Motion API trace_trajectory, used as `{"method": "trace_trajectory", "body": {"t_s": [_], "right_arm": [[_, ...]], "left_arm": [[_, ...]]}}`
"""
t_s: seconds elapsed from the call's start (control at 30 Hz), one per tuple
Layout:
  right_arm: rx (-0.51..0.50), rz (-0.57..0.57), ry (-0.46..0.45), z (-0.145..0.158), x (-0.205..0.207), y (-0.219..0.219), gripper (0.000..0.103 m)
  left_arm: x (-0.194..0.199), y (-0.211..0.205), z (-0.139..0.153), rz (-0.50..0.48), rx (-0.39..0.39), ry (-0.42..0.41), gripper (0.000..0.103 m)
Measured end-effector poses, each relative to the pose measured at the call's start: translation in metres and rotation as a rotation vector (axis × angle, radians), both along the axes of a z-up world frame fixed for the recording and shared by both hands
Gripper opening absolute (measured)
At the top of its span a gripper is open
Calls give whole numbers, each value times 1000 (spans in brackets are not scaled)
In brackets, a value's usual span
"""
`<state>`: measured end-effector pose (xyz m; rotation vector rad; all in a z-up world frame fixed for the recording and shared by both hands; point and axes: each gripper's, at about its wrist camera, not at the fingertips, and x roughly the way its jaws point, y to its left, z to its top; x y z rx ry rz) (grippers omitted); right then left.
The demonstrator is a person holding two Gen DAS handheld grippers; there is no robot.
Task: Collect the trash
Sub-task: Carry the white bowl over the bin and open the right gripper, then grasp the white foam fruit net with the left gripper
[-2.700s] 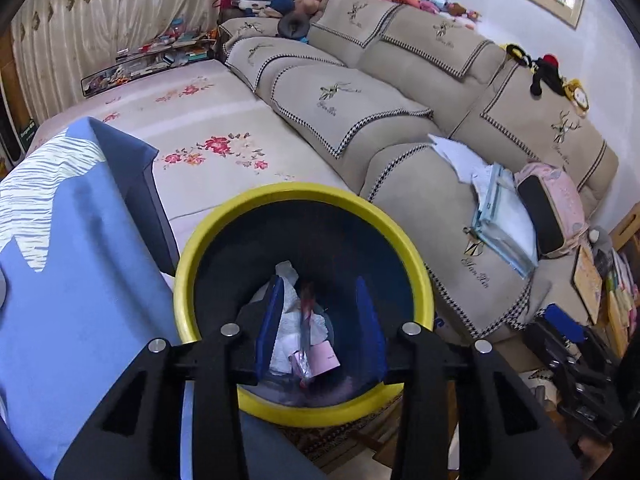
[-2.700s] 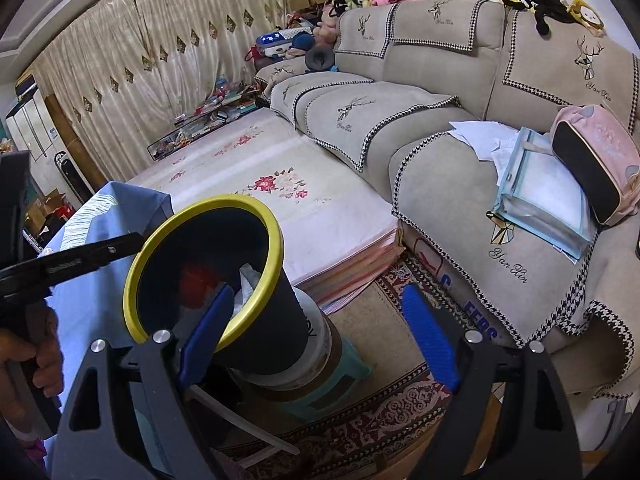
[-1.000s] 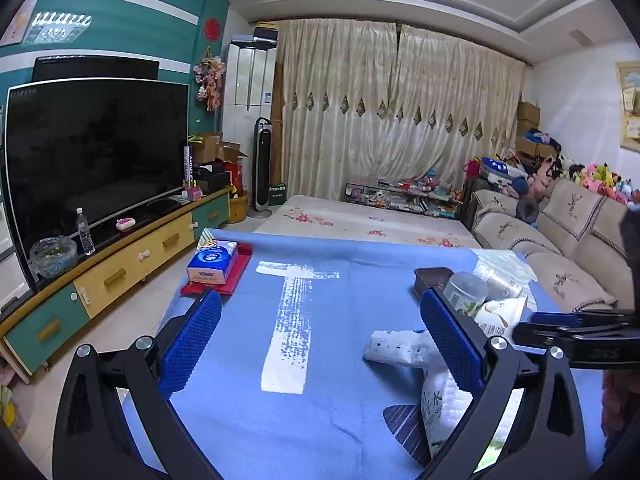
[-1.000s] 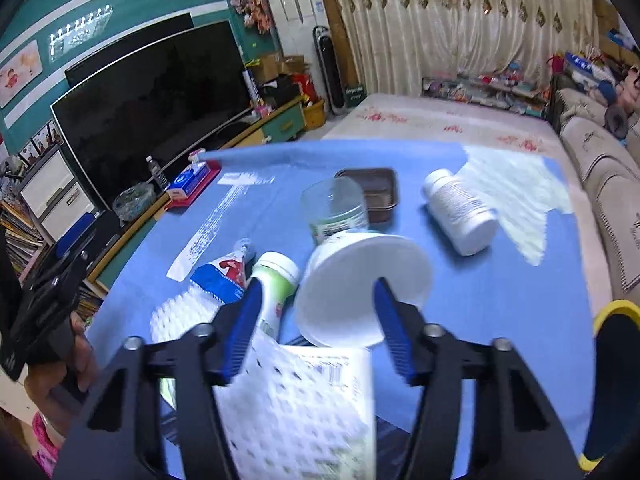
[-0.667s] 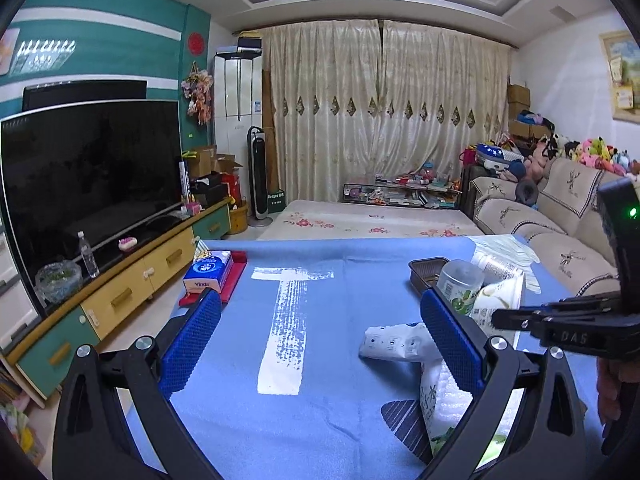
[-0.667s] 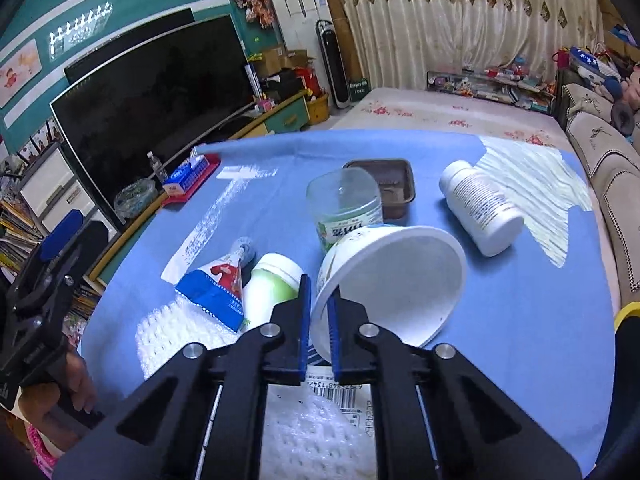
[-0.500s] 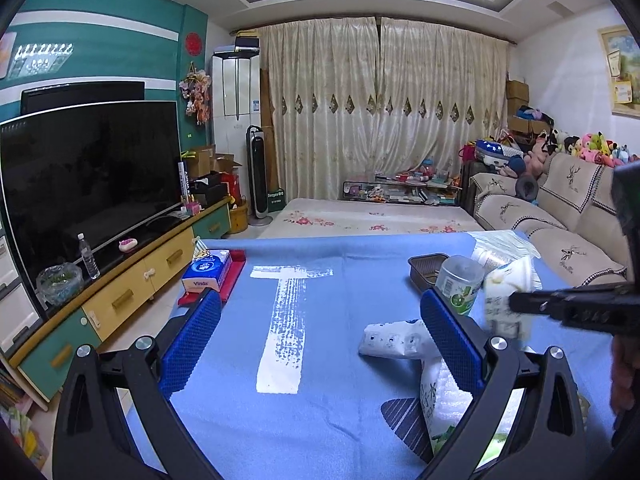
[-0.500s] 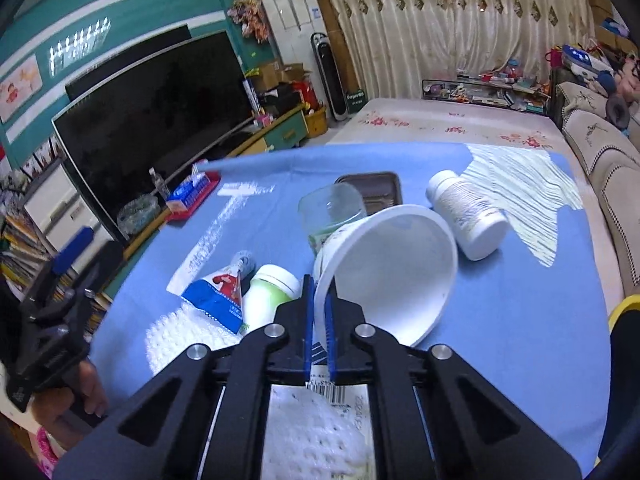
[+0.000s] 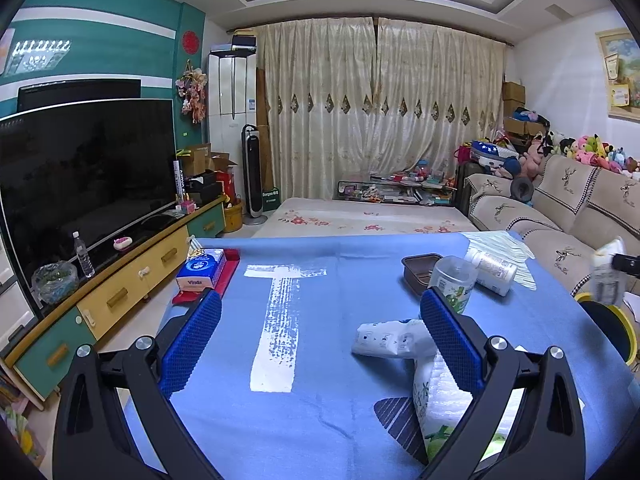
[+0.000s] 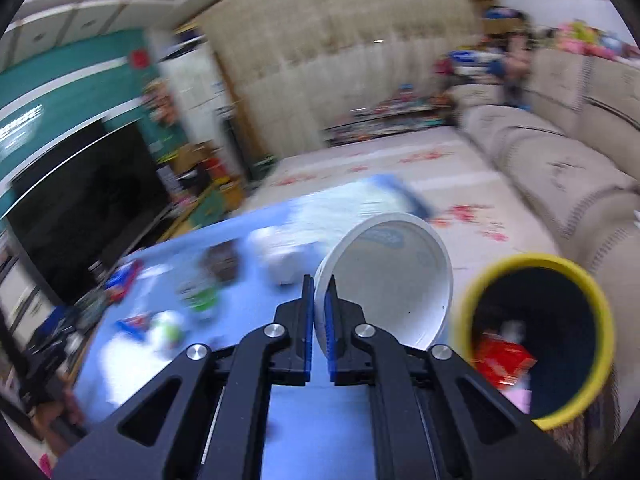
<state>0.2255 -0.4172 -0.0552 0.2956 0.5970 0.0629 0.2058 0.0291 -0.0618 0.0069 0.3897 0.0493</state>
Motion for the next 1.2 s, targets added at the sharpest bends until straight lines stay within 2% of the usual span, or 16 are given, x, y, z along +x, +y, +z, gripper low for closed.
{"method": "trace_trajectory", "body": {"t_s": [0.07, 0.17, 0.43, 0.5, 0.6, 0.63, 0.73, 0.83, 1.03, 1.2], "right_arm": [[-10, -95, 22, -6, -4, -33, 5], [-19, -175, 71, -19, -3, -71, 5], [-15, -277, 216, -69, 25, -132, 6], [-15, -300, 241, -79, 30, -141, 9], [-14, -345, 279, -91, 35, -150, 25], [-15, -366, 282, -92, 34, -152, 26], [-15, -389, 266, -89, 24, -149, 29], [-34, -351, 198, -68, 10, -124, 44], [-117, -211, 124, -44, 1, -58, 45], [-143, -150, 120, -39, 2, -34, 46]], "left_arm": [[0, -1, 1, -3, 3, -2, 98], [-2, -2, 3, -5, 6, -8, 98], [1, -5, 0, -16, 11, 7, 98], [1, -7, -1, -20, 16, 11, 98], [2, -9, -1, -27, 24, 12, 98], [2, -10, -1, -31, 25, 13, 98], [2, -11, -2, -47, 19, 15, 98], [1, -13, -2, -82, 12, 21, 98], [-3, -24, -3, -200, -17, 39, 98], [2, -29, -4, -305, -123, 141, 98]]}}
